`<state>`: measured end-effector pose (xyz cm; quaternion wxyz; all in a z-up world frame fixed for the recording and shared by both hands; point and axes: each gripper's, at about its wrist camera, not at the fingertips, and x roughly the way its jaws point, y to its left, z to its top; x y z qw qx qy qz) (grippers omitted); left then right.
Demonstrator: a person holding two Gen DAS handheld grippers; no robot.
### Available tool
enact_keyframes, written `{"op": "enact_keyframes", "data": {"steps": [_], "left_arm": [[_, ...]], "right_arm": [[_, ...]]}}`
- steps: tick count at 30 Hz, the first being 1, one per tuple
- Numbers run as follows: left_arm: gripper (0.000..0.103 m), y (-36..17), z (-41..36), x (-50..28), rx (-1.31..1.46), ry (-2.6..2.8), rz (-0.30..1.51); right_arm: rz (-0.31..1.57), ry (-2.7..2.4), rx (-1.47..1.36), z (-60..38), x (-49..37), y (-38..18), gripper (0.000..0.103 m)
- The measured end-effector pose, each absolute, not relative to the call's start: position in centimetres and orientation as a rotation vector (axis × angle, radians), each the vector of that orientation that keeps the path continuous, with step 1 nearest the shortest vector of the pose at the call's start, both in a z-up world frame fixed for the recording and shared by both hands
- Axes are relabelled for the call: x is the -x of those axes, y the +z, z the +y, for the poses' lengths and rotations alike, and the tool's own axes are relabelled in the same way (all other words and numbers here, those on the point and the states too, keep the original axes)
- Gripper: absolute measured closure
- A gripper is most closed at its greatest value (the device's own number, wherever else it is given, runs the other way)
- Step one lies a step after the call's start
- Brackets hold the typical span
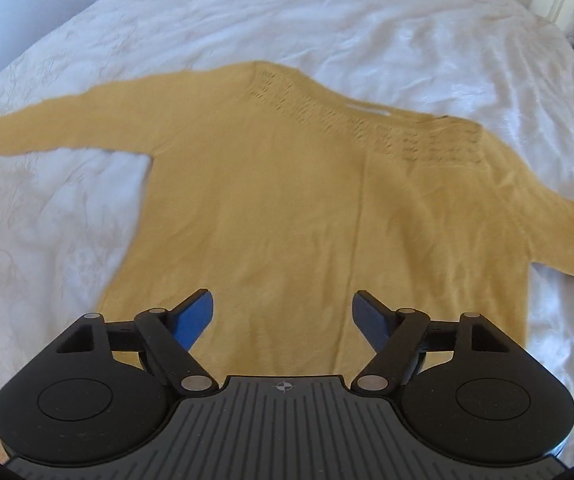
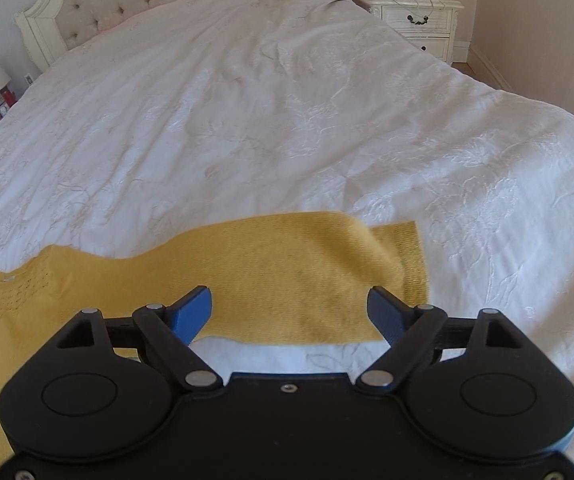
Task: Fold small clothes
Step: 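Move the right gripper to a sleeve cuff and close on it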
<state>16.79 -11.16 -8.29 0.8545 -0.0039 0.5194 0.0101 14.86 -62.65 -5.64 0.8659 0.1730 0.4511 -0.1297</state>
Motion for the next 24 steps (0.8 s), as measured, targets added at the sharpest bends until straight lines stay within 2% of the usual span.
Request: {"op": "enact_keyframes", "data": {"steps": [7,16,18,20,24], "left_arm": [[0.027,-6.7,-18.8,-16.6,-0.058,-0.11,1.042],[0.027,-7.2,-21.5,-15.3,-0.112,-0.17,1.089],[0.027,-7.3,-21.4,-15.2,-0.118,-0.16,1.098],[0.027,-7.3,-21.2,-15.0,-0.119,-0.151,1.107],[0.027,-7.4,-20.9,-14.8,-0.125,-0.133,1.118]], "right_arm": [[0.939,-0.293,-0.367,-66.6,-14.6,-6.9,0.017],[0.981,-0.269,-0.434,-68.9,-15.0,-10.3,0.016],[0.975,-0.26,-0.472,-69.4,-15.1,-10.9,0.012],[0.962,-0.241,-0.528,-70.1,-15.2,-11.5,0.004],[0.974,-0.233,-0.543,-70.4,-15.7,-12.4,0.002]]}}
